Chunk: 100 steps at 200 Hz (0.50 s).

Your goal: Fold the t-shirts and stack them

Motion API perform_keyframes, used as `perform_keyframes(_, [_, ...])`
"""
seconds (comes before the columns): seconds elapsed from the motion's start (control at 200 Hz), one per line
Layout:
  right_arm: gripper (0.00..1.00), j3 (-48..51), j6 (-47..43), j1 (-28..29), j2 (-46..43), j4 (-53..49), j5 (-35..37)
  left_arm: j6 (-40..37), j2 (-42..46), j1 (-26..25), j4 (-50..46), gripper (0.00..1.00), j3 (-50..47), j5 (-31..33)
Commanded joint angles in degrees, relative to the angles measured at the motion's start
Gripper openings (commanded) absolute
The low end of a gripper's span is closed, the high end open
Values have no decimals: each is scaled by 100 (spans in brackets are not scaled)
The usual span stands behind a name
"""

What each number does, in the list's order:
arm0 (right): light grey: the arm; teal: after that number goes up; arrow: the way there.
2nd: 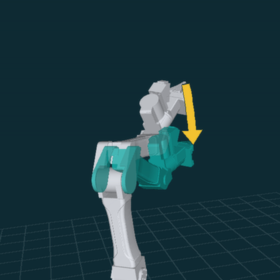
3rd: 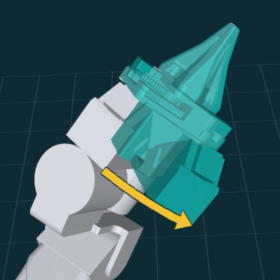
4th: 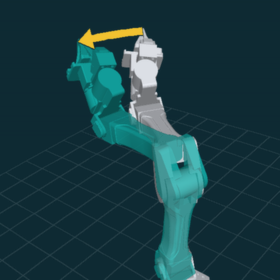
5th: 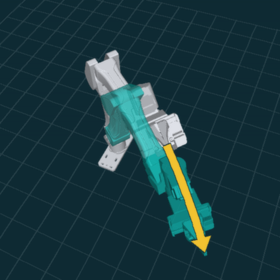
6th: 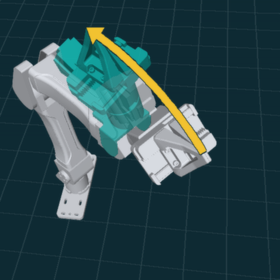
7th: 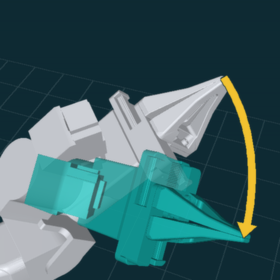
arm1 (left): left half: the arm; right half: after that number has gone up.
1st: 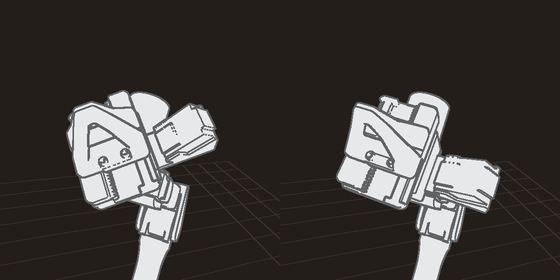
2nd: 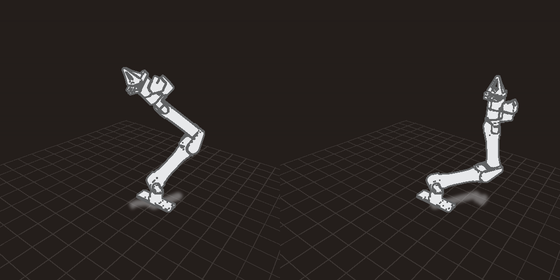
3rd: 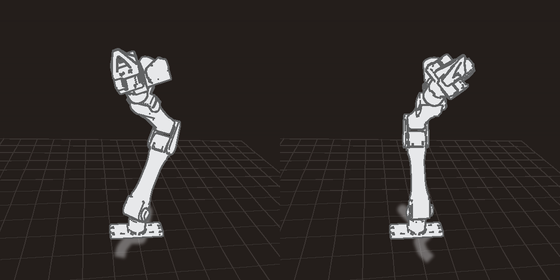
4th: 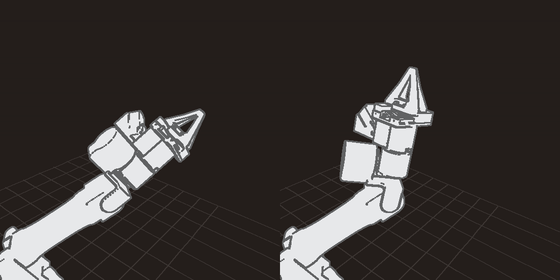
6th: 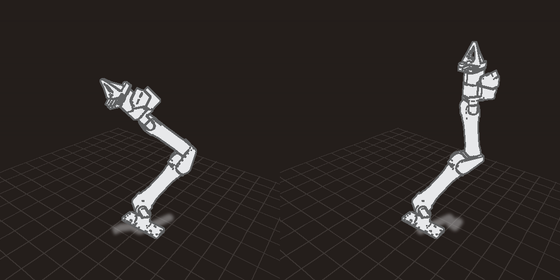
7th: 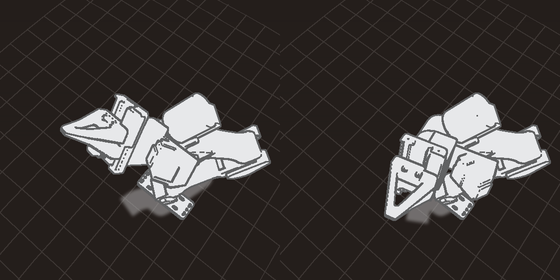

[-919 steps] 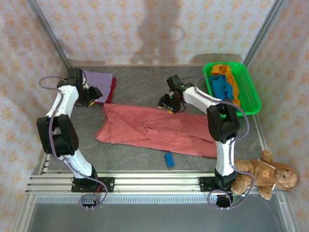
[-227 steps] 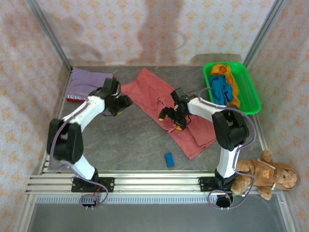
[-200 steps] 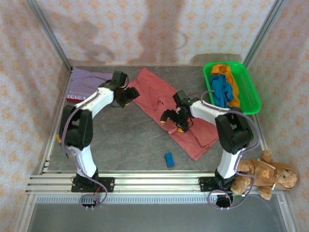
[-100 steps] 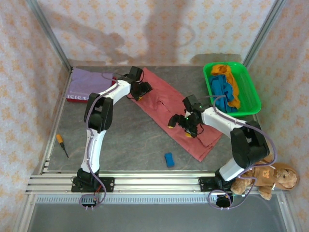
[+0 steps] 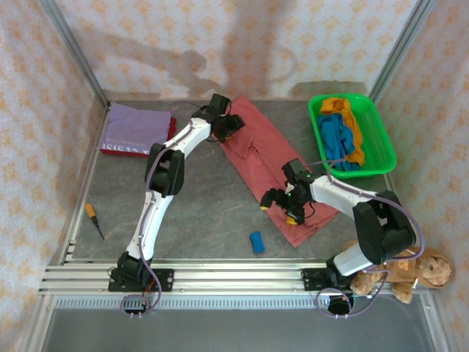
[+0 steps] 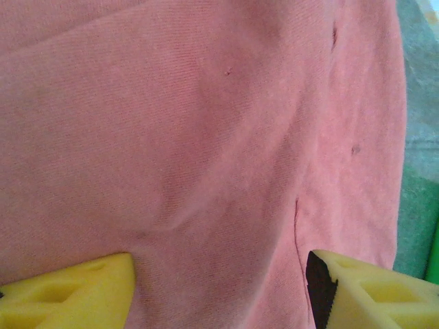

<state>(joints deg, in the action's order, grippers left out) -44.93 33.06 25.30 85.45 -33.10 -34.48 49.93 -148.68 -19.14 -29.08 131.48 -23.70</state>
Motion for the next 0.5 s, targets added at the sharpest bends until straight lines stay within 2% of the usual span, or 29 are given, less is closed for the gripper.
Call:
perform_keyframes(0.0, [99,292,214,-7,-173,-71,-124,241,-343,-180,-124,68,190,-134])
perform_keyframes(0.25, [99,570,425,74,-223,183,-485,622,-524,-331,445,68,321,-38])
perform_keyframes(0.496, [99,562,1068,495,5,801,-621,898,-771,-483,904,69,566,57])
